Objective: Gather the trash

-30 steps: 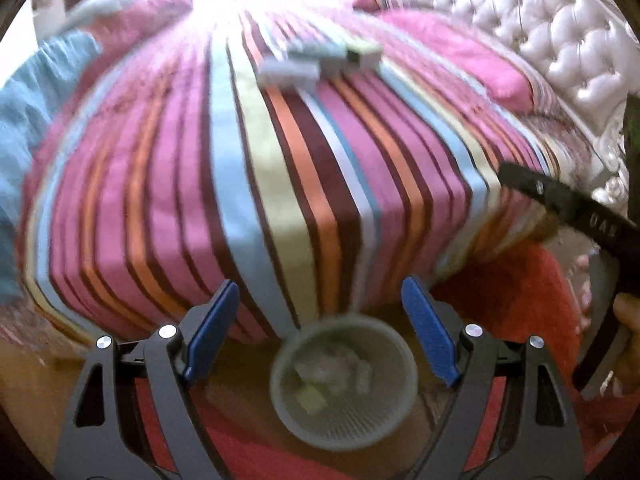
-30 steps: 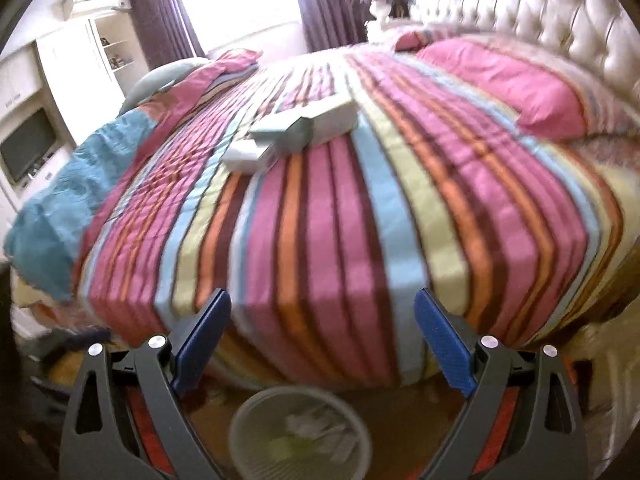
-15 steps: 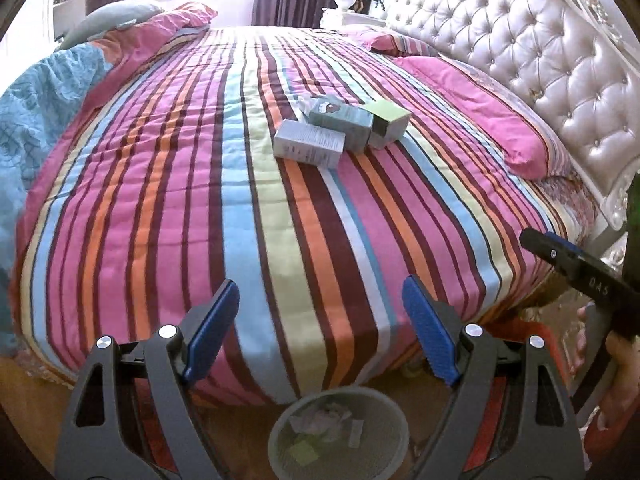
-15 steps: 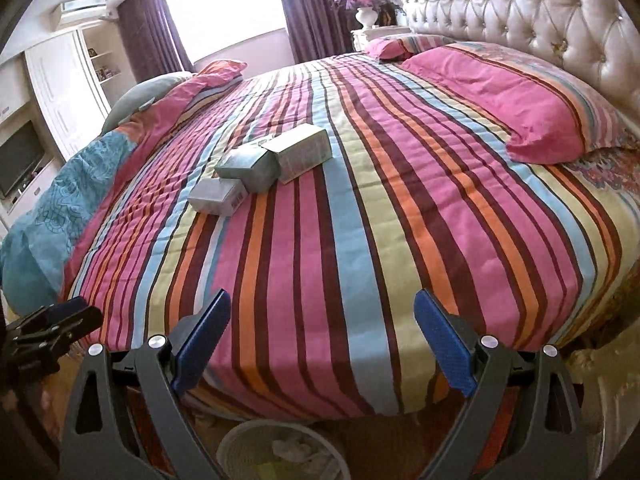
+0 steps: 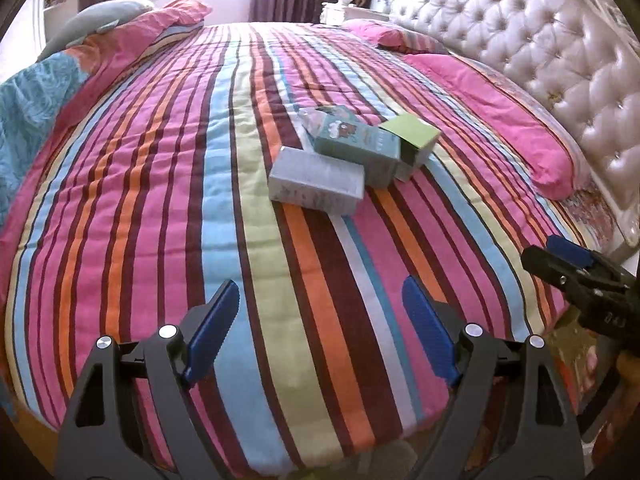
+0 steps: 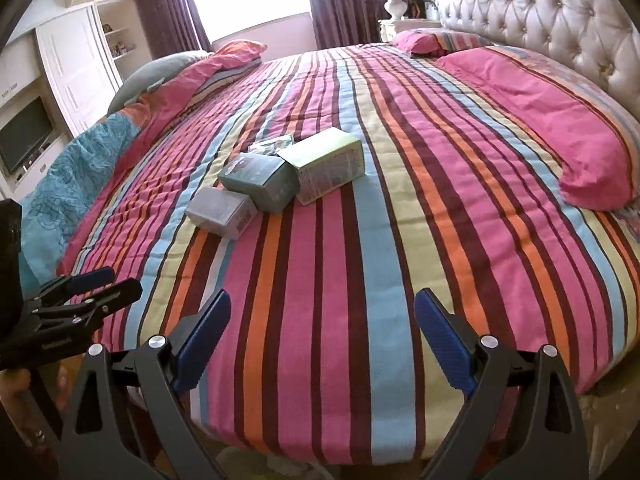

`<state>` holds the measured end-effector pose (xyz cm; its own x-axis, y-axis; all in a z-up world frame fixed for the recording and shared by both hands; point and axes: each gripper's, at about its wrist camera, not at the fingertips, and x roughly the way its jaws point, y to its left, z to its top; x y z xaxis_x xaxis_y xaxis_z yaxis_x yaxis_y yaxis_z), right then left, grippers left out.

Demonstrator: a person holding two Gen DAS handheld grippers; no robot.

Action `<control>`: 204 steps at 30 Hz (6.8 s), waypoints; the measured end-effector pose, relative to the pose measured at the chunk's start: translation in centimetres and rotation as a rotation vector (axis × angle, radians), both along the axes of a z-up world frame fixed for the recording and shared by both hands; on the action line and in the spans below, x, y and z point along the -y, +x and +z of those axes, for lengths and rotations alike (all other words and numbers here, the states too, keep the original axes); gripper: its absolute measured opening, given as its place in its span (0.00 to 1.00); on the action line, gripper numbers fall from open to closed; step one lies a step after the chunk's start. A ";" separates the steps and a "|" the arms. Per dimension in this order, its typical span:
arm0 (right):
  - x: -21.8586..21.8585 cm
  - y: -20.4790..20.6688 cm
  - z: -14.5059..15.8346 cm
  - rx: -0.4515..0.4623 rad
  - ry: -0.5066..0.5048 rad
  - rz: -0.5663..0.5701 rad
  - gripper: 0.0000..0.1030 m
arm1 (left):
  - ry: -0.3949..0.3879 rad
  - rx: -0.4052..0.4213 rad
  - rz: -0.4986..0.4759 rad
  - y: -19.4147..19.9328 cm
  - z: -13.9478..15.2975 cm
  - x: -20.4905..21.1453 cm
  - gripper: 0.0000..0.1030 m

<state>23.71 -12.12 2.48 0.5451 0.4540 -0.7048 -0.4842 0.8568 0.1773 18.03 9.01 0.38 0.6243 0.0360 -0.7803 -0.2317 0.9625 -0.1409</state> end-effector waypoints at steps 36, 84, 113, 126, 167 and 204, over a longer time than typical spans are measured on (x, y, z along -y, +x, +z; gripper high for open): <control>-7.1 11.7 -1.2 0.106 -0.200 0.136 0.86 | -0.428 -0.150 0.408 11.0 -4.2 -4.5 0.79; -4.4 13.1 -2.4 0.041 -0.089 0.044 0.86 | -0.297 -0.179 0.481 15.5 -5.2 -4.6 0.64; -0.9 5.2 -0.9 -0.140 0.111 0.081 0.53 | -0.282 0.033 0.192 2.9 -0.3 -1.7 0.56; 0.0 -3.7 0.3 -0.134 0.094 0.145 0.53 | -0.301 0.071 0.146 -5.7 0.8 -0.7 0.56; 0.7 -15.2 -9.8 -0.467 -0.108 0.232 0.53 | -0.207 -0.243 -0.093 -17.7 -8.8 6.7 0.56; -2.7 -14.9 -22.8 -0.954 -0.361 0.213 0.53 | -0.406 -0.675 -0.066 -15.2 -19.9 6.6 0.46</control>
